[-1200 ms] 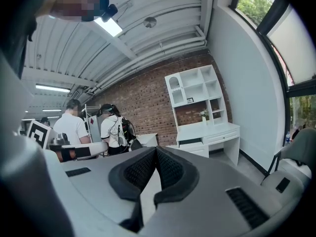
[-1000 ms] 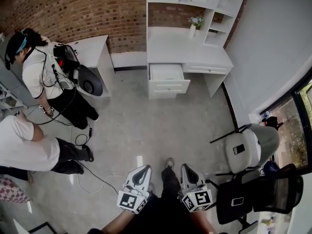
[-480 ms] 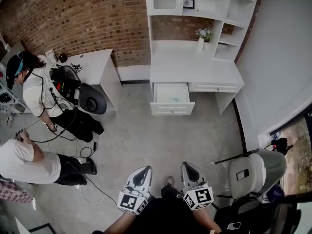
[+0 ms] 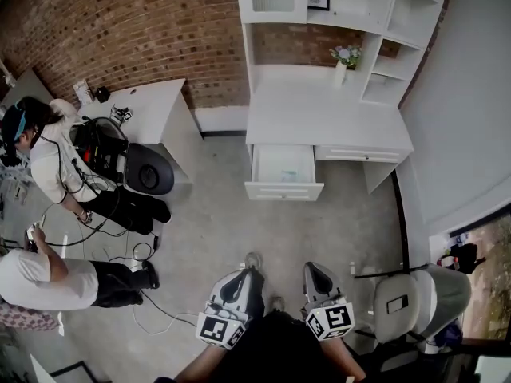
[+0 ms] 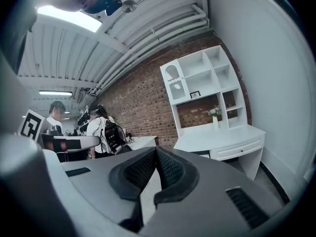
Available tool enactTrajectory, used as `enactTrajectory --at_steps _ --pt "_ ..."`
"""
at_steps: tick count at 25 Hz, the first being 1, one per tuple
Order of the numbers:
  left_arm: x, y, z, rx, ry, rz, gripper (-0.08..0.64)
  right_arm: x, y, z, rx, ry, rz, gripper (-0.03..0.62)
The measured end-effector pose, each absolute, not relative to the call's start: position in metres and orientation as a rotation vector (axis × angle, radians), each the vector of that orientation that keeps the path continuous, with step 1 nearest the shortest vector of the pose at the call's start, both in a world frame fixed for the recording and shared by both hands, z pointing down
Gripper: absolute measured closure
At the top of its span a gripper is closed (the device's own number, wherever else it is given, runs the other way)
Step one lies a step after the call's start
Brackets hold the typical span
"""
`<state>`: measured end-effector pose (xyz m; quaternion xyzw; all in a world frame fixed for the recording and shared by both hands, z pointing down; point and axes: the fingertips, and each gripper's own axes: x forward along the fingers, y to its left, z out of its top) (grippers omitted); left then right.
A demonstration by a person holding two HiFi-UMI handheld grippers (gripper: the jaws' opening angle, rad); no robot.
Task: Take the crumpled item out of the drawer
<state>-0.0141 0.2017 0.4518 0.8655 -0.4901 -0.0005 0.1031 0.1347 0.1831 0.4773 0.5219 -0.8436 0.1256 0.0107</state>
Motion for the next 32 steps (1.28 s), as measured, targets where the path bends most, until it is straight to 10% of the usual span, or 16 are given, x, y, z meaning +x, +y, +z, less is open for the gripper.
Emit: enactTrajectory --at_steps 32 --pt "-0.037 -0.225 0.480 2.550 -1.324 0.028 0.535 0.111 -0.269 0.610 1.331 -2.264 0.400 0.580"
